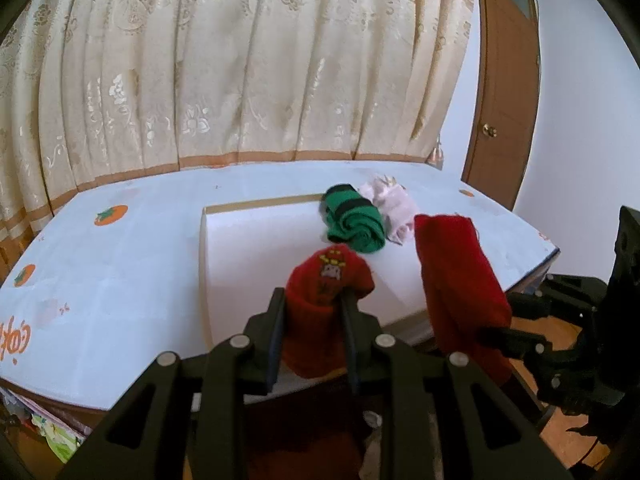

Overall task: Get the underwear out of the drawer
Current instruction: 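Lift both red socks out of the drawer and carry them over the tray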

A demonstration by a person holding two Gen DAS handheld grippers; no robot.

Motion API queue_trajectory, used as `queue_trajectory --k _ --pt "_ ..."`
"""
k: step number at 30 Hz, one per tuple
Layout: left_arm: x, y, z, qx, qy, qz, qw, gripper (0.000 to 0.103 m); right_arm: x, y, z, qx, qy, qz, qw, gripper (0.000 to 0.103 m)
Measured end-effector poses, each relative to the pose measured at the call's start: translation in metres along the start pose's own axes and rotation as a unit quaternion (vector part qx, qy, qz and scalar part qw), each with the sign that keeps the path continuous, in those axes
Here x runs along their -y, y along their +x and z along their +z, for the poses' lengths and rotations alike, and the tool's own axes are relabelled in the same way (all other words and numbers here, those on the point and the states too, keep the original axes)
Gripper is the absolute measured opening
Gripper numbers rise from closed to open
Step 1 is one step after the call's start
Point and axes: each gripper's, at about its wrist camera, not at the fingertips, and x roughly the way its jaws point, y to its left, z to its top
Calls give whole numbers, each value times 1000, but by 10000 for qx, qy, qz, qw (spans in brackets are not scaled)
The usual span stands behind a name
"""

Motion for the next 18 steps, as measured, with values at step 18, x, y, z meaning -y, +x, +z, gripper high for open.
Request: queue_trajectory --k 18 --pt "-21 32 46 111 -136 173 9997 24 33 40 45 20 372 177 9991 27"
